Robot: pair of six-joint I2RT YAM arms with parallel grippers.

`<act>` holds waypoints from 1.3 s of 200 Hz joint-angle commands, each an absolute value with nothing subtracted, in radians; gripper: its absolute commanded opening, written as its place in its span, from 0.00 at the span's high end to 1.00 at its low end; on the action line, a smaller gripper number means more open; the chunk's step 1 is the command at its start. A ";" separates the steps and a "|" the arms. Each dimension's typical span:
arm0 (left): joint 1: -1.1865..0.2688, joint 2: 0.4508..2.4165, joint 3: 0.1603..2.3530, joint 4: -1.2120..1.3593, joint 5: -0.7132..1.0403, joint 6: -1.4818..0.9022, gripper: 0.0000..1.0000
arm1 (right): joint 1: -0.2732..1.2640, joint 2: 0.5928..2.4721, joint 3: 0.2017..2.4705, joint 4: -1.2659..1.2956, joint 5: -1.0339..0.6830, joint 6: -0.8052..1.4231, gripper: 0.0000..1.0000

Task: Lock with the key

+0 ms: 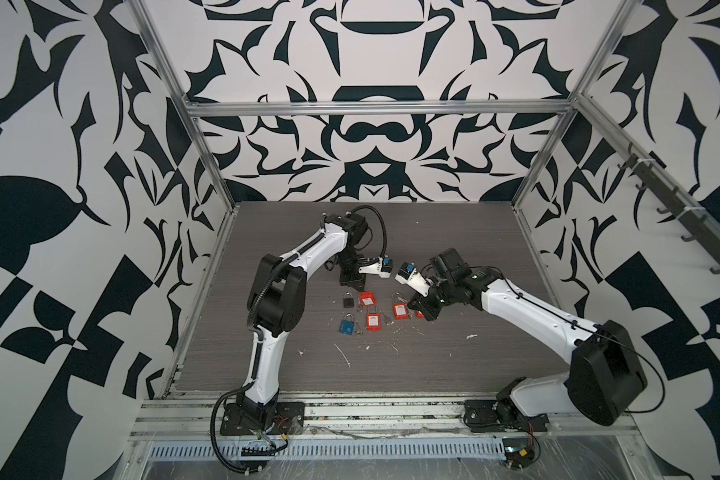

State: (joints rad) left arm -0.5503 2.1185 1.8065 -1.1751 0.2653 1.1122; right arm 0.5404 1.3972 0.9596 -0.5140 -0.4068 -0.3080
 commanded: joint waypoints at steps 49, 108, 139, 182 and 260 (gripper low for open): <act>-0.566 2.169 1.854 -1.198 0.204 1.110 0.84 | 0.562 1.451 0.977 -0.471 -0.427 -0.252 1.00; -0.567 2.228 1.944 -1.139 0.179 1.046 0.66 | 0.577 1.488 0.962 -0.383 -0.443 -0.163 1.00; -0.562 2.267 2.005 -1.098 0.178 0.972 0.60 | 0.588 1.508 0.974 -0.364 -0.431 -0.119 1.00; -0.493 2.209 2.003 -0.944 0.217 0.790 0.58 | 0.593 1.573 1.051 -0.392 -0.357 0.076 1.00; -0.306 1.668 1.316 -0.318 0.413 0.334 0.48 | 0.601 1.834 1.314 -0.468 -0.251 0.438 0.98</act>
